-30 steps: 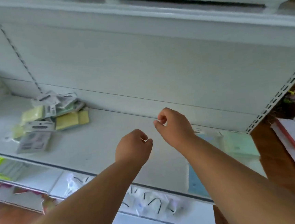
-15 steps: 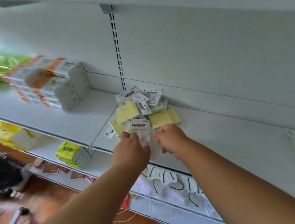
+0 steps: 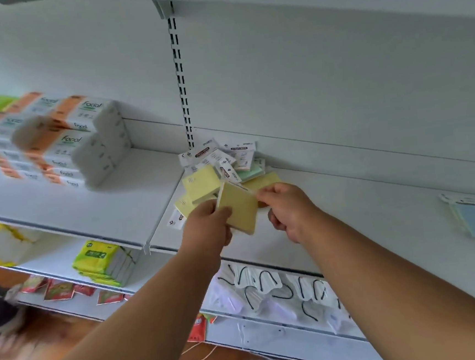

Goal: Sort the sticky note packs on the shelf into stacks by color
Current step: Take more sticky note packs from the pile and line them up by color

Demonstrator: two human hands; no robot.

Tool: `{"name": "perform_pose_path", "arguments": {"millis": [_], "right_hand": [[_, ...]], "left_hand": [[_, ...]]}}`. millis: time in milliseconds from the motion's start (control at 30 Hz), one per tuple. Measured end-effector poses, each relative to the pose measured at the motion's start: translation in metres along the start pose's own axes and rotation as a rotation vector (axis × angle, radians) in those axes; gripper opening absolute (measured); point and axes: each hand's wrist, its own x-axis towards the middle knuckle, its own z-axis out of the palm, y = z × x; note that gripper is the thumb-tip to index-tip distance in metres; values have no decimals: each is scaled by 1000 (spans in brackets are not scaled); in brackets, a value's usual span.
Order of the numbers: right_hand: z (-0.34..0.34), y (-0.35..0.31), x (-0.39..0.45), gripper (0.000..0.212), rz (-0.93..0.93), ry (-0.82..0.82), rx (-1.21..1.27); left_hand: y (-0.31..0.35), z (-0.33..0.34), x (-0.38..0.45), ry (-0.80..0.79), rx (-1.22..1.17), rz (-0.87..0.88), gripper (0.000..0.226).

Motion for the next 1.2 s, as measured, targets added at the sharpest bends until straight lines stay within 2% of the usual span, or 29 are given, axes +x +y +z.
{"name": "perform_pose_path", "arguments": {"millis": [67,133,200,300,400,533,633,800,933,1033,1200], "right_hand": [[-21,5,1,20,10,69,-15],[-44,9,-3,24,46,93,60],[-71,16,-6,25,90,139,71],[-114,27,-11,23,208,212,101],[-160,42,-17,19,305,230,230],[-226,61,-9,26,141,399,-26],[-273,67,9,24,39,515,-318],[-328,76,44,30,8,484,-728],[-339,85,66,35,-4,454,-865],[-336,86,67,26,-53,481,-937],[-321,76,65,20,-196,441,-934]], "left_hand": [[-2,16,-4,-104,-214,-100,13],[-7,36,-6,-192,-215,-119,13],[-15,58,-4,-231,-50,-77,12],[-30,96,-2,-239,393,104,9],[-35,143,-13,-208,605,217,18],[-41,215,-30,-237,787,338,24],[-48,269,-36,-258,885,338,22],[-50,339,-38,-156,1067,344,19],[-56,361,-36,-99,1155,310,18],[-63,366,-37,-71,1198,331,11],[-64,352,-40,-18,1126,333,25]]}}
